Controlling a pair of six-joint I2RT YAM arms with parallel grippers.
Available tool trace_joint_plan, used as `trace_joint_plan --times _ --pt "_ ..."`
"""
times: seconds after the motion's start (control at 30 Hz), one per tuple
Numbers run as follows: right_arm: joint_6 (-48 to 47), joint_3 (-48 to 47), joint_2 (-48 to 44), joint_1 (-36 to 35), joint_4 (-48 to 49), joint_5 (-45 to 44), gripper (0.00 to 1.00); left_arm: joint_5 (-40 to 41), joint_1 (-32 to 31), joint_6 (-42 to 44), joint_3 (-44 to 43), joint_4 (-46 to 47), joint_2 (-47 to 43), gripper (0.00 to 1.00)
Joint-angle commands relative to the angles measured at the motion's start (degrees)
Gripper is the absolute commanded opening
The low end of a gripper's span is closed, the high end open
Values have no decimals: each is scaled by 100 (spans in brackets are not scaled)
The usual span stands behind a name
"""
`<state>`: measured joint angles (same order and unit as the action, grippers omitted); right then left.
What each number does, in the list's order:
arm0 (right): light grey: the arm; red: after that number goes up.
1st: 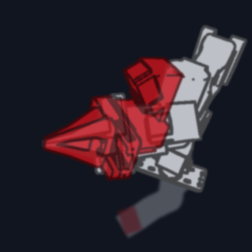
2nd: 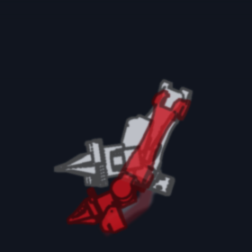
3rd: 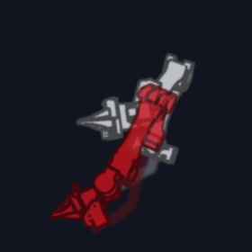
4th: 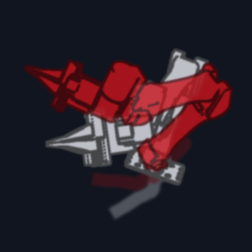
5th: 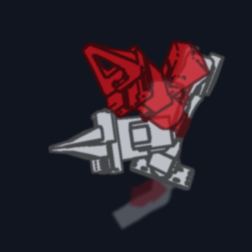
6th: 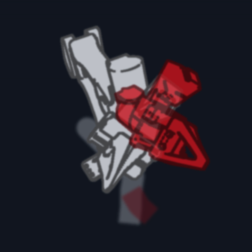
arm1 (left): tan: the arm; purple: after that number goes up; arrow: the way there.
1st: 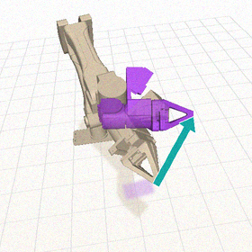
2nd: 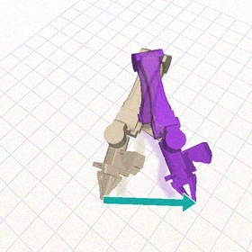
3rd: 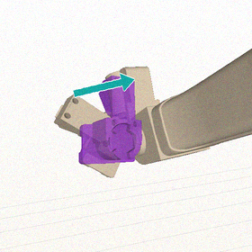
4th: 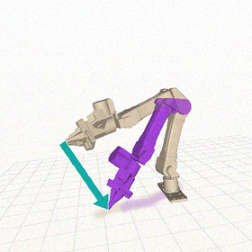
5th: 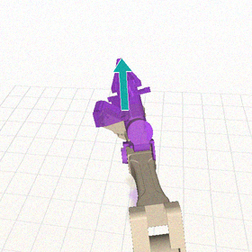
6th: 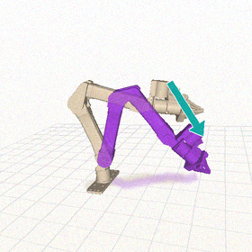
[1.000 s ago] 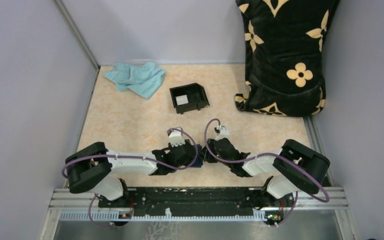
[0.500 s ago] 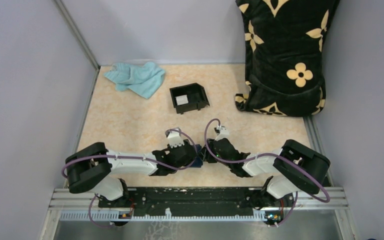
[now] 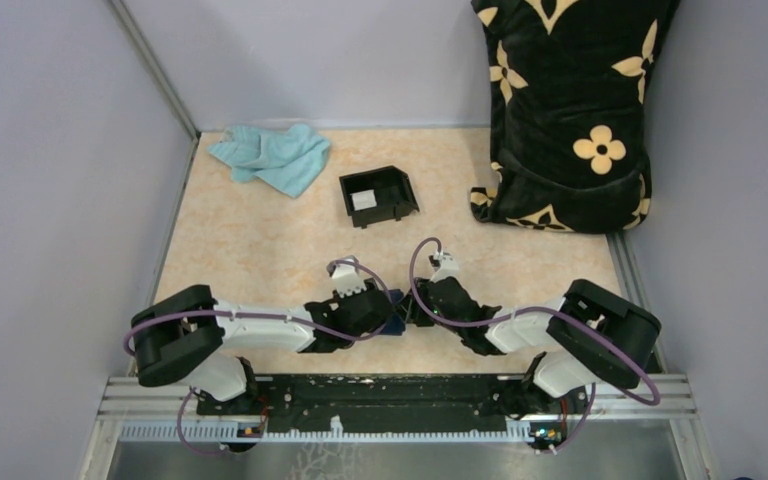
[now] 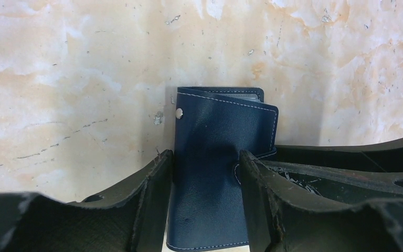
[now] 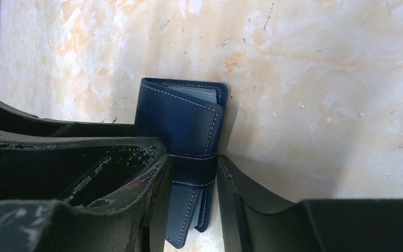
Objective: Put the credit cards into the card holder
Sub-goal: Close the card holder at the center of the board.
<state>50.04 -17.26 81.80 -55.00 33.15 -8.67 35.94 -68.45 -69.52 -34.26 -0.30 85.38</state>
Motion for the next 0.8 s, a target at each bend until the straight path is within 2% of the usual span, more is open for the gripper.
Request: trace_joint_plan --times 0.0,0.27,0.77 --pt "69 259 58 -169 -750 706 38 -565 -98 -306 310 -201 198 56" --pt "85 214 44 -169 -771 762 40 -527 -98 -382 373 -227 154 56" --pt "93 258 258 -299 -745 642 37 -589 -93 -410 394 -164 263 56"
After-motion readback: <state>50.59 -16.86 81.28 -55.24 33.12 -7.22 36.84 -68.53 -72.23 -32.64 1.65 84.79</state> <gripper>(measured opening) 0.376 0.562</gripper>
